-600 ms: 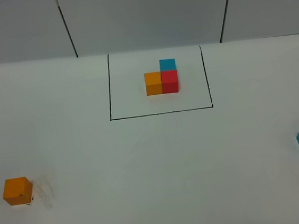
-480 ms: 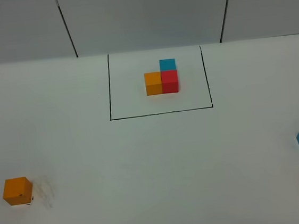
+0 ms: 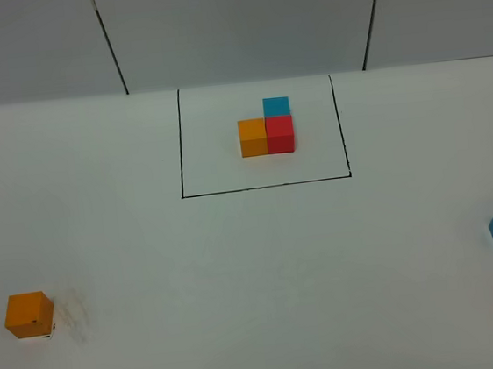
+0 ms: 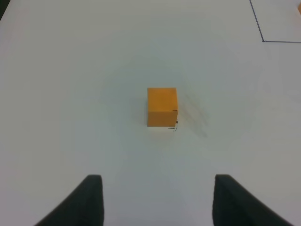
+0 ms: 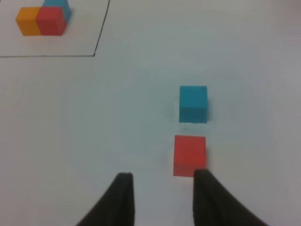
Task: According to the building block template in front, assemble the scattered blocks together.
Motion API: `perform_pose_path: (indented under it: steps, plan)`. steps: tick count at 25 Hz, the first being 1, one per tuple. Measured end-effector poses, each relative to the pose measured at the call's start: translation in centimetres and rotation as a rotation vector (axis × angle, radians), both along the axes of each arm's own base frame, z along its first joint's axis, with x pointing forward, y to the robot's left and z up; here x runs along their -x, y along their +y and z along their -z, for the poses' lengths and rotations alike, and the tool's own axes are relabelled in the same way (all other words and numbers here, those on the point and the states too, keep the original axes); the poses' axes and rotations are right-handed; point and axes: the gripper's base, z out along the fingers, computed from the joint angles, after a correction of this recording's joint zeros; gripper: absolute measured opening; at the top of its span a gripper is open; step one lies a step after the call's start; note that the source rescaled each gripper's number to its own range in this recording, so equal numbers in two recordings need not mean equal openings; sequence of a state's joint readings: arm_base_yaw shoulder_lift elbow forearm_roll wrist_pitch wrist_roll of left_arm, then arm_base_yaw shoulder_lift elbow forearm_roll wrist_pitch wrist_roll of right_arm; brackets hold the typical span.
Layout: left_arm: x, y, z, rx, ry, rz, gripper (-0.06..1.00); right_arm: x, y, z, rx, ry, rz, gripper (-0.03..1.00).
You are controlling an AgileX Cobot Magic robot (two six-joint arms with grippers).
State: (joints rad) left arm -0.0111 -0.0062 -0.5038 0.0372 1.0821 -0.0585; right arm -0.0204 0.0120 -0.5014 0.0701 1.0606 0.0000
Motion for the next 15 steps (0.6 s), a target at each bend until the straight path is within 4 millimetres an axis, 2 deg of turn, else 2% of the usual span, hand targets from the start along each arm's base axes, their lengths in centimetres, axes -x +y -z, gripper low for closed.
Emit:
perform_pose_path:
  steps: [11, 13, 15]
  plan:
    - [-0.1, 0.0, 0.0, 0.006, 0.004, -0.004, 0.15, 0.0, 0.0, 0.0, 0.0, 0.0, 0.0, 0.0]
    - [-0.4, 0.0, -0.4, 0.019, 0.025, -0.014, 0.16, 0.0, 0.0, 0.0, 0.0, 0.0, 0.0, 0.0]
    - [-1.1, 0.0, -1.2, 0.034, 0.056, -0.025, 0.21, 0.0, 0.0, 0.0, 0.0, 0.0, 0.0, 0.0]
